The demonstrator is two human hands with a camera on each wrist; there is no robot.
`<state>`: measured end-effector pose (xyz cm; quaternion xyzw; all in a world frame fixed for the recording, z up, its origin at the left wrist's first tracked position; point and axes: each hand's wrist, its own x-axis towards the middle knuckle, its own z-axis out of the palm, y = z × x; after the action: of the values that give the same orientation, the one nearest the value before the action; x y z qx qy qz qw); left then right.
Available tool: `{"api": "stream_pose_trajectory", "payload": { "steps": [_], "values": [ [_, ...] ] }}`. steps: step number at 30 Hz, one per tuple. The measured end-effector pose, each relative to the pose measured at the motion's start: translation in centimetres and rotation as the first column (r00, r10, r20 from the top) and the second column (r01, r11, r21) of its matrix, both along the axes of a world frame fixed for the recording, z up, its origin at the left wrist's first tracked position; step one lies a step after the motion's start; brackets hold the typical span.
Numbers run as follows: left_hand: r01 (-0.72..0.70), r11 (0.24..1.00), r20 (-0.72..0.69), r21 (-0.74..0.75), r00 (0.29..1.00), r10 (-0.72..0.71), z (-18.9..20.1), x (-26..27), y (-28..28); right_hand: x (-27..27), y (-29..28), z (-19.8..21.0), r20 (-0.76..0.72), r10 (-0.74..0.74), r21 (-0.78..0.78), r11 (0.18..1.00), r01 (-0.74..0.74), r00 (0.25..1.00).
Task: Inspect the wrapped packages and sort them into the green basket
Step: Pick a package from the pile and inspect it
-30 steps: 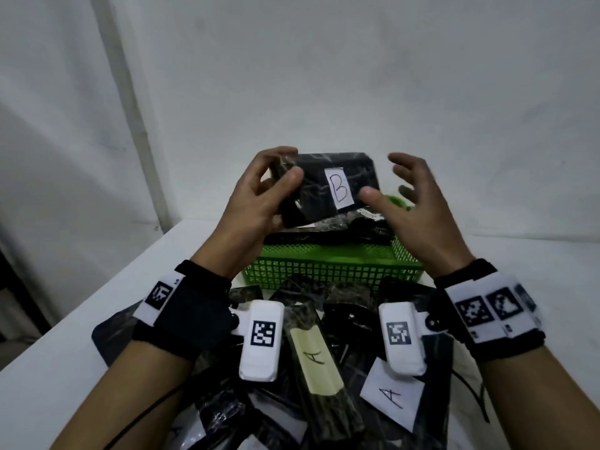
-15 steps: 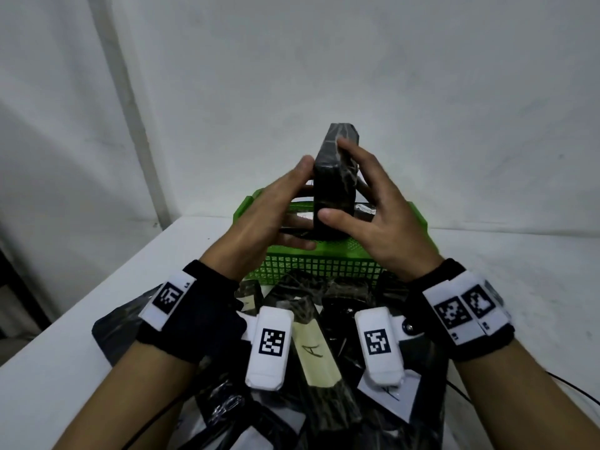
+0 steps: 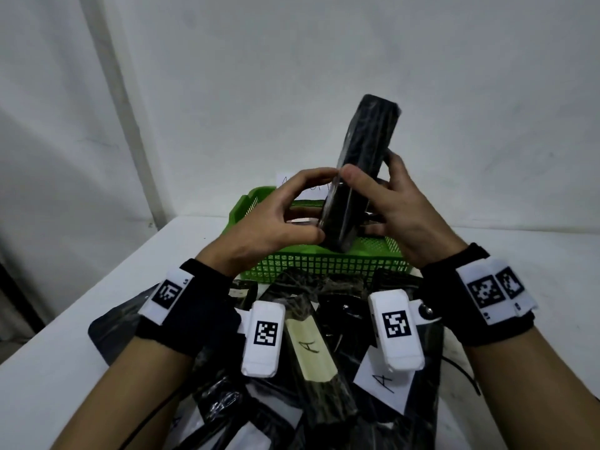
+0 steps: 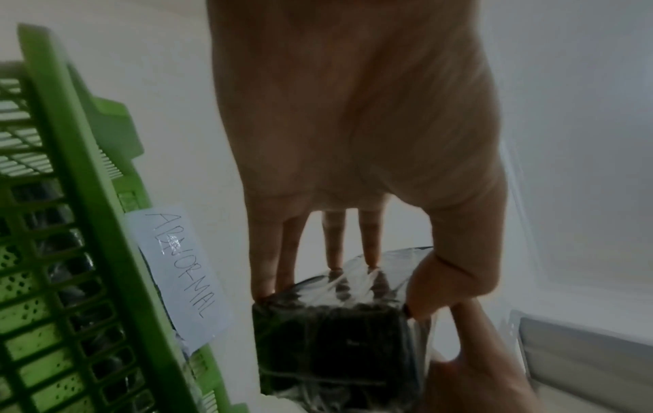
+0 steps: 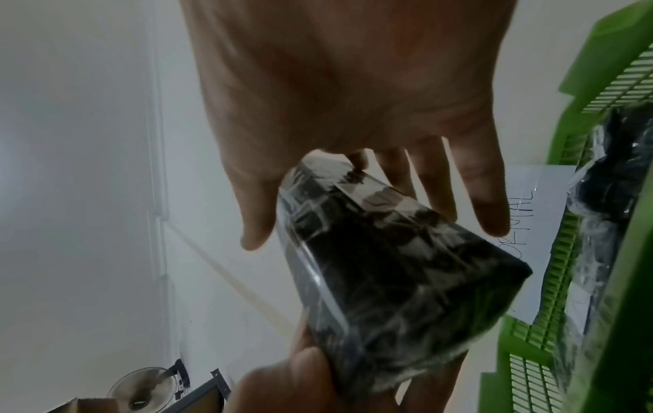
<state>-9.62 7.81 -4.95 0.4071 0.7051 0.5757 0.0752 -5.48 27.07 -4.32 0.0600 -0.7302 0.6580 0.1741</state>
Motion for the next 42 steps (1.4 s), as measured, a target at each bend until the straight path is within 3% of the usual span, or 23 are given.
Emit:
{"api": "stream_pose_trajectory", "payload": {
  "steps": [7,9,11,13,15,18,22,24,26,28,30,32,34,38,42],
  "values": [
    [-0.016,1.0,-0.081,-0.018,0.997,0.014,-0.1,-0.1,0.3,0.1,0.1,-0.3,-0.157,-0.209,0.043,0.975,0.218,0.965],
    [-0.061,0.998,-0.149,0.033,0.987,0.065,-0.1,-0.2,0.4,0.2,-0.1,-0.3,-0.168,-0.17,0.064,0.981,0.183,0.971],
    [-0.108,0.992,-0.203,0.062,0.972,0.118,-0.1,-0.4,0.3,0.6,-0.2,0.2,-0.124,-0.048,0.024,0.998,0.051,0.991],
    [-0.153,0.986,-0.266,0.06,0.95,0.163,-0.1,-0.9,0.0,1.3,-0.3,1.2,-0.034,0.125,-0.121,0.984,-0.128,0.992],
    [-0.182,0.982,-0.326,0.057,0.926,0.191,-0.3,-1.4,-0.4,2.1,-0.4,2.2,0.02,0.214,-0.287,0.937,-0.199,0.977],
    [-0.209,0.977,-0.401,0.032,0.893,0.204,-0.4,-1.7,-0.6,2.3,-0.5,2.5,0.01,0.163,-0.388,0.91,-0.146,0.987],
    [-0.253,0.968,-0.425,0.004,0.875,0.23,-0.4,-1.8,-0.5,1.7,-1.3,1.8,-0.088,0.053,-0.313,0.947,-0.078,0.995],
    [-0.267,0.964,-0.33,-0.011,0.911,0.249,-0.4,-1.7,-0.2,1.3,-1.5,1.0,-0.162,-0.002,-0.233,0.972,-0.037,0.987],
    [-0.246,0.969,-0.058,-0.016,0.968,0.245,0.0,-1.0,0.2,0.9,-1.6,0.3,-0.227,-0.025,-0.132,0.991,-0.005,0.974],
    [-0.175,0.984,0.215,0.037,0.963,0.164,0.5,-0.6,0.2,0.7,-1.6,-0.3,-0.278,-0.022,0.041,0.999,0.034,0.96],
    [-0.129,0.983,0.357,0.135,0.931,0.073,0.8,-0.3,0.0,0.4,-1.5,-0.6,-0.276,0.044,0.195,0.981,0.011,0.96],
    [-0.124,0.975,0.368,0.186,0.929,0.048,0.8,-0.3,-0.2,0.6,-1.5,-0.5,-0.232,0.167,0.203,0.972,-0.12,0.958],
    [-0.13,0.971,0.342,0.202,0.938,0.054,0.5,-0.5,-0.2,0.8,-1.8,-0.1,-0.211,0.214,0.074,0.976,-0.203,0.954],
    [-0.131,0.97,0.245,0.206,0.966,0.078,0.1,-1.2,-0.2,0.5,-1.6,0.0,-0.169,0.004,-0.041,0.999,-0.011,0.986],
    [-0.002,0.984,0.208,0.177,0.978,-0.036,-0.2,-1.2,-0.4,-0.1,-1.6,-0.6,-0.065,0.012,-0.005,1.0,-0.012,0.998]
  ]
}}
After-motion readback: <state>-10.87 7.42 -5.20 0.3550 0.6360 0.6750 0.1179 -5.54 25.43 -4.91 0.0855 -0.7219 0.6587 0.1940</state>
